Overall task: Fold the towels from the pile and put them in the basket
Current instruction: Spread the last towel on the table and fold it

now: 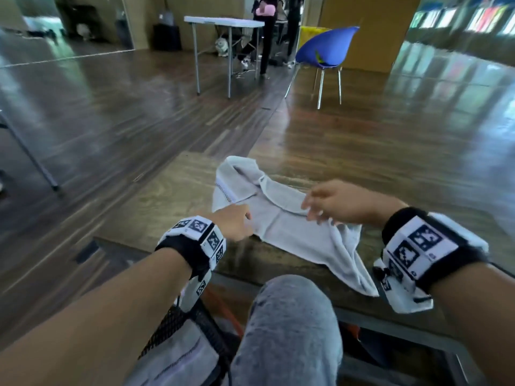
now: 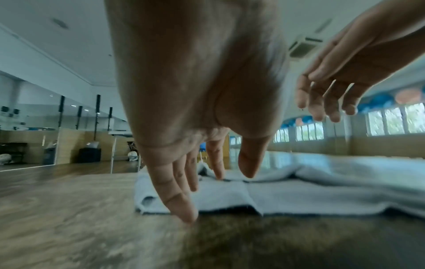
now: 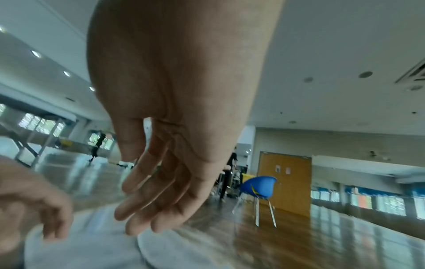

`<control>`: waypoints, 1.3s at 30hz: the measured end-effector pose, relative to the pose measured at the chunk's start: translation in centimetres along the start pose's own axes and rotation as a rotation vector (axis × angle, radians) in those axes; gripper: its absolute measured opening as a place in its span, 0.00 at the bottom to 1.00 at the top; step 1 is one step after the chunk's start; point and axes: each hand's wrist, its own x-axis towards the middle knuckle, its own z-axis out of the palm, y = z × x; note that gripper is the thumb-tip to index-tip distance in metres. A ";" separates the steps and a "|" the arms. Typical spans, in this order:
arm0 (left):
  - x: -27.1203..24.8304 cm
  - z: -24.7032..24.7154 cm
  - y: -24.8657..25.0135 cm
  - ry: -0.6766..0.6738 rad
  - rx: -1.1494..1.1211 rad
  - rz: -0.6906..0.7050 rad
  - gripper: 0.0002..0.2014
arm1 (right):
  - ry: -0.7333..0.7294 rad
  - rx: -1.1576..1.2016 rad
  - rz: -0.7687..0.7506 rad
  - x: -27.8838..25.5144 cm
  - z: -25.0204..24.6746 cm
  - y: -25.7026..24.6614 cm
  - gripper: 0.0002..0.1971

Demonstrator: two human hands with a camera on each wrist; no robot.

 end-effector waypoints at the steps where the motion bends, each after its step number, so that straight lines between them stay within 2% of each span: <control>1: 0.9 0.8 0.0 -0.001 0.075 0.015 0.22 | -0.044 -0.037 0.016 0.5 0.8 1.7 0.11; 3: 2.5 2.3 -0.3 0.020 0.196 0.051 0.24 | -0.086 -0.098 0.038 1.7 2.8 4.2 0.11; 6: 4.0 3.0 -0.7 0.141 0.203 0.074 0.13 | -0.063 -0.109 0.057 3.5 5.7 6.2 0.18; 7: 4.4 3.0 -0.5 0.185 0.208 0.091 0.13 | -0.044 -0.074 0.055 4.1 6.5 6.5 0.21; 9: 5.0 2.6 0.6 0.233 0.221 0.197 0.12 | 0.016 0.017 0.038 5.0 7.4 6.5 0.28; 11: 5.1 1.7 2.8 0.261 0.089 0.345 0.10 | 0.117 0.027 0.000 5.5 7.6 6.2 0.35; 12: 5.2 1.0 4.1 0.270 -0.020 0.415 0.08 | 0.171 0.001 -0.014 5.7 7.3 6.0 0.34; 14: 5.2 -0.7 6.9 0.287 -0.162 0.549 0.04 | 0.279 -0.050 -0.008 5.5 6.2 5.7 0.21; 16: 4.9 -2.4 9.4 0.296 -0.195 0.644 0.01 | 0.377 -0.056 0.023 4.7 4.3 5.7 0.08; 17: 4.7 -3.2 10.3 0.299 -0.197 0.664 0.03 | 0.424 -0.040 0.037 3.9 3.1 5.9 0.06; 19: 4.4 -4.4 11.7 0.305 -0.162 0.683 0.06 | 0.527 -0.037 0.067 1.7 0.6 6.7 0.08; 22: 3.8 -5.3 12.7 0.280 0.000 0.631 0.03 | 0.664 -0.018 0.121 -1.9 -2.8 8.6 0.10; 24: 3.3 -5.5 13.2 0.249 0.085 0.550 0.11 | 0.759 0.004 0.141 -3.8 -4.7 10.1 0.10; 26: 2.7 -5.7 14.2 0.223 0.045 0.483 0.17 | 0.878 0.046 0.187 -5.5 -6.6 11.6 0.07; 28: 2.0 -6.3 16.0 0.263 -0.050 0.484 0.19 | 0.907 0.070 0.261 -7.1 -8.3 13.1 0.05; 29: 1.5 -6.6 17.1 0.309 -0.094 0.503 0.21 | 0.871 0.065 0.300 -7.9 -8.8 13.8 0.07; 31: 0.4 -7.1 20.0 0.395 -0.187 0.582 0.23 | 0.743 0.007 0.293 -9.3 -9.2 14.2 0.24; 33: -1.0 -7.4 23.4 0.391 -0.266 0.689 0.22 | 0.650 -0.055 0.141 -10.7 -9.0 13.0 0.41; 34: -1.6 -7.4 25.0 0.371 -0.280 0.741 0.21 | 0.630 -0.083 0.071 -11.2 -8.8 12.2 0.43; 35: -2.2 -7.3 26.5 0.357 -0.276 0.790 0.20 | 0.625 -0.104 0.015 -11.5 -8.9 11.5 0.40; 36: -2.7 -7.1 27.7 0.350 -0.264 0.832 0.20 | 0.632 -0.105 -0.025 -11.8 -9.0 11.1 0.31; 38: -3.2 -6.6 29.2 0.343 -0.258 0.884 0.18 | 0.645 -0.095 -0.005 -12.6 -9.7 10.7 0.09; 39: -3.2 -6.4 29.5 0.340 -0.276 0.894 0.18 | 0.643 -0.090 0.040 -13.1 -10.1 10.9 0.08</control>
